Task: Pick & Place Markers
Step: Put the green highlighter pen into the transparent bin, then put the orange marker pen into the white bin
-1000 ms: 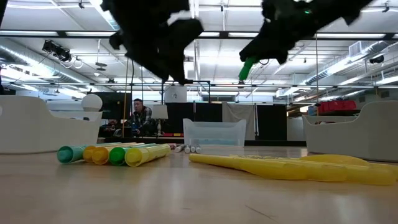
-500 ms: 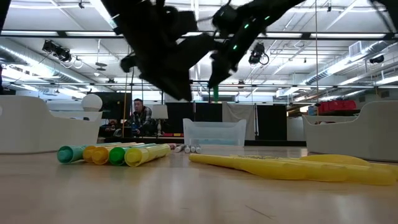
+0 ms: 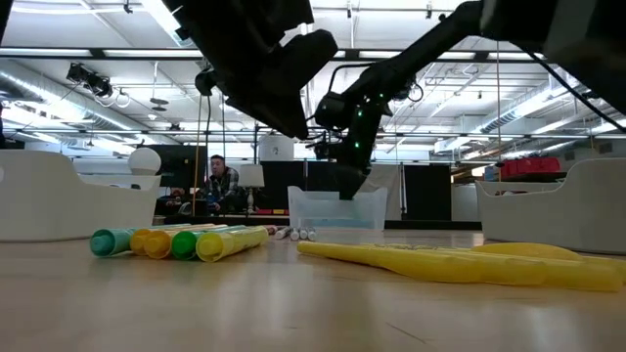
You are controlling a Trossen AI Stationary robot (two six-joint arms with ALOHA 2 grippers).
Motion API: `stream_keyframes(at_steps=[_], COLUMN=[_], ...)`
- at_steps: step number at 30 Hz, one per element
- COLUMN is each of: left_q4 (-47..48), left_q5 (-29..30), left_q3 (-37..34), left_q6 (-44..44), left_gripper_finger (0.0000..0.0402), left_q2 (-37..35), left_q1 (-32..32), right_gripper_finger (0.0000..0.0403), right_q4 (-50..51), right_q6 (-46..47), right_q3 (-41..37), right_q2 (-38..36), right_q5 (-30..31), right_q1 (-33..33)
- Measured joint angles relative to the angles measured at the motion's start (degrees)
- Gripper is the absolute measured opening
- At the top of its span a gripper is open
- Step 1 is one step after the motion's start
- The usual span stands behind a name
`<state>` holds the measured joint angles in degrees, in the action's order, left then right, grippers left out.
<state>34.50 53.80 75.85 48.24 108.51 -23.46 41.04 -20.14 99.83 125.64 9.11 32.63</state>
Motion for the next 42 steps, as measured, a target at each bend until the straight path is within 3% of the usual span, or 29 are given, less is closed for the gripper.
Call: stream_keyframes(at_steps=[5,20,33,38,42], left_q4=[0.1,0.0,0.0,0.0,0.9], left_q5=[0.7,0.6,0.6,0.4,0.3], left_q3=[0.0,0.0,0.0,0.0,0.0], left_q6=[-0.1,0.0,0.3,0.5,0.9], left_gripper_finger=[0.0089,0.0089,0.0089,0.0089,0.0089], left_q2=[0.0,0.0,0.0,0.0,0.0], left_q1=[0.0,0.0,0.0,0.0,-0.3], right_gripper_finger=[0.0069,0.0077,0.0132,0.0122,0.0101], right_q4=[-0.5,0.0,0.2,-1.5,-1.0], right_q6=[1.9,2.8,3.6,3.8,4.9], right_q3=[0.0,0.0,0.0,0.0,0.0], right_q2=[0.6,0.6,0.6,-0.1,-4.7], right_q5=[2.2,0.9,0.9,2.5,2.2], right_q1=[0.8,1.2,1.2,1.2,0.1])
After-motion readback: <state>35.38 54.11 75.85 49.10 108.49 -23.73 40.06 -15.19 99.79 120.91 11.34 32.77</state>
